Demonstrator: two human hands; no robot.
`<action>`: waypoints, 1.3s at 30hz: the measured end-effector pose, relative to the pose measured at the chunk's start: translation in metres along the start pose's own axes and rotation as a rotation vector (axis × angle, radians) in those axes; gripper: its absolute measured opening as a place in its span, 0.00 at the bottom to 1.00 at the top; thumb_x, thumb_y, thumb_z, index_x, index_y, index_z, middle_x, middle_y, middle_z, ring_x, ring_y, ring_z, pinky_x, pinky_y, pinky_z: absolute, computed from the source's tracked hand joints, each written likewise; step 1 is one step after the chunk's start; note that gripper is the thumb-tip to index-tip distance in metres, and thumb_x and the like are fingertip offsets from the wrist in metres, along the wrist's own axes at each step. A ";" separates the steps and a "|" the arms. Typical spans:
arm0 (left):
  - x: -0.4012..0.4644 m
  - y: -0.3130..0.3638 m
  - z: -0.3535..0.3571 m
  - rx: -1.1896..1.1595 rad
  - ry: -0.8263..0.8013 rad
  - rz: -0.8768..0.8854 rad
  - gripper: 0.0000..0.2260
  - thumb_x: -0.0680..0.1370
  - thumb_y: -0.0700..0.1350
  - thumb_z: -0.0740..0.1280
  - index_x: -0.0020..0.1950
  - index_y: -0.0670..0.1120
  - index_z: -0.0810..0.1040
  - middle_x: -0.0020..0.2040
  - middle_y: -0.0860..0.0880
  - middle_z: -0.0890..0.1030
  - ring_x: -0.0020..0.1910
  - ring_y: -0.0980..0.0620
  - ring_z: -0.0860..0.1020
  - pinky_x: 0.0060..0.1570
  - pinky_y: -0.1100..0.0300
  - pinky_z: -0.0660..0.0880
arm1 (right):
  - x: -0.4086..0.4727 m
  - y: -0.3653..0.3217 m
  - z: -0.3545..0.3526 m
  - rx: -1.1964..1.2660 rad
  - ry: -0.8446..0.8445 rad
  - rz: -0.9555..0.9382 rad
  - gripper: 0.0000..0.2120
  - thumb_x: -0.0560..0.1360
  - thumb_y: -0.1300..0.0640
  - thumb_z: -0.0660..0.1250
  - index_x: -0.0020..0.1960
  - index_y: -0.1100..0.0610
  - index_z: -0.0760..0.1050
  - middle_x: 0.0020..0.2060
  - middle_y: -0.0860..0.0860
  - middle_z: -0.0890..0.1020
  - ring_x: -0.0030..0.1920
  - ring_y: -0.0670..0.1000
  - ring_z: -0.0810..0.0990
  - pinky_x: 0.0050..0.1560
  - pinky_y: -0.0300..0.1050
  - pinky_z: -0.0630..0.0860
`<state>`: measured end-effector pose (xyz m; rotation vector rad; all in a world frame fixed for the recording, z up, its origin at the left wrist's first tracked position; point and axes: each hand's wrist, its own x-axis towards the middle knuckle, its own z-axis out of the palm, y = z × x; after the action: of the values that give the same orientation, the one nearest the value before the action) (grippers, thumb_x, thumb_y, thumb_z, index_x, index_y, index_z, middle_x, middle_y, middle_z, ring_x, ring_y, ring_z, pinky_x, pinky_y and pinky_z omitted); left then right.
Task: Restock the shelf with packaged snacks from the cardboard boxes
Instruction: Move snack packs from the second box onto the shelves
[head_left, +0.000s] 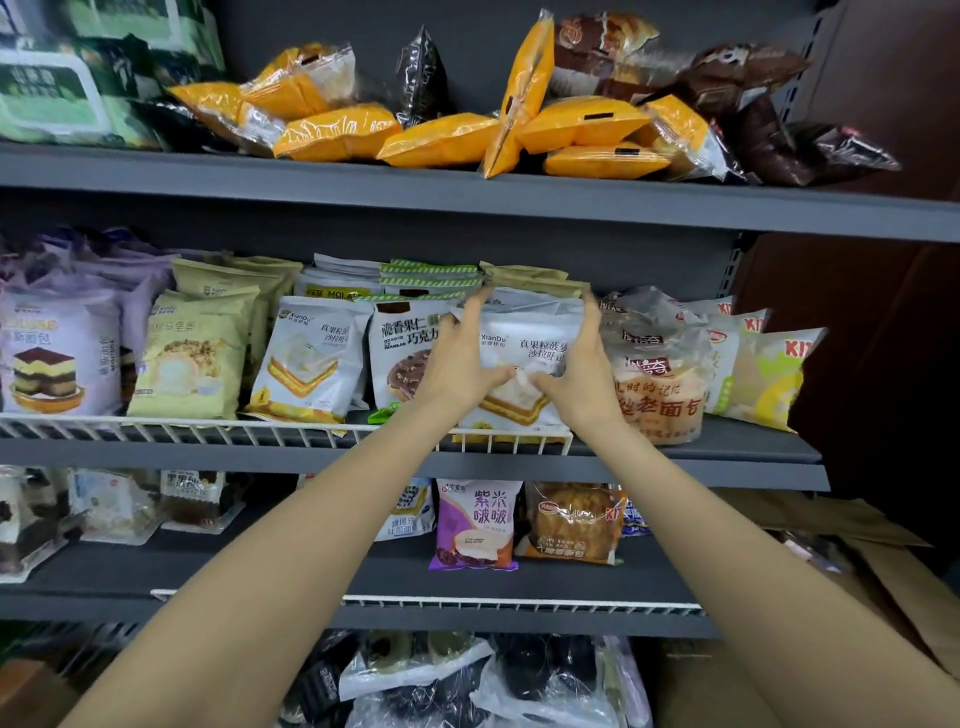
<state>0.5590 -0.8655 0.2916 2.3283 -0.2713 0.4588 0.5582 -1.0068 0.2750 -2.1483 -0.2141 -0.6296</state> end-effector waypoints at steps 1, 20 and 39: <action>0.001 0.001 -0.001 0.046 -0.039 -0.024 0.38 0.72 0.46 0.73 0.75 0.56 0.54 0.68 0.40 0.61 0.60 0.41 0.73 0.58 0.55 0.70 | -0.001 -0.003 0.001 -0.076 -0.039 0.012 0.43 0.71 0.66 0.71 0.76 0.53 0.48 0.69 0.59 0.66 0.51 0.54 0.74 0.53 0.42 0.69; 0.032 0.173 0.140 0.494 -0.091 0.499 0.18 0.77 0.42 0.61 0.66 0.40 0.69 0.65 0.43 0.71 0.65 0.43 0.68 0.61 0.51 0.68 | 0.030 0.150 -0.192 -0.617 0.130 0.171 0.32 0.70 0.60 0.71 0.71 0.60 0.62 0.68 0.61 0.61 0.68 0.62 0.60 0.66 0.49 0.59; 0.147 0.198 0.256 0.882 -0.379 0.106 0.55 0.56 0.66 0.76 0.75 0.45 0.56 0.74 0.46 0.64 0.72 0.46 0.65 0.72 0.49 0.56 | 0.134 0.248 -0.219 -0.672 -0.472 -0.073 0.46 0.68 0.54 0.76 0.76 0.49 0.51 0.75 0.50 0.51 0.70 0.62 0.64 0.60 0.59 0.70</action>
<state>0.6920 -1.1947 0.3049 3.2822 -0.4354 0.1879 0.6846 -1.3405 0.2789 -2.9381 -0.3748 -0.2300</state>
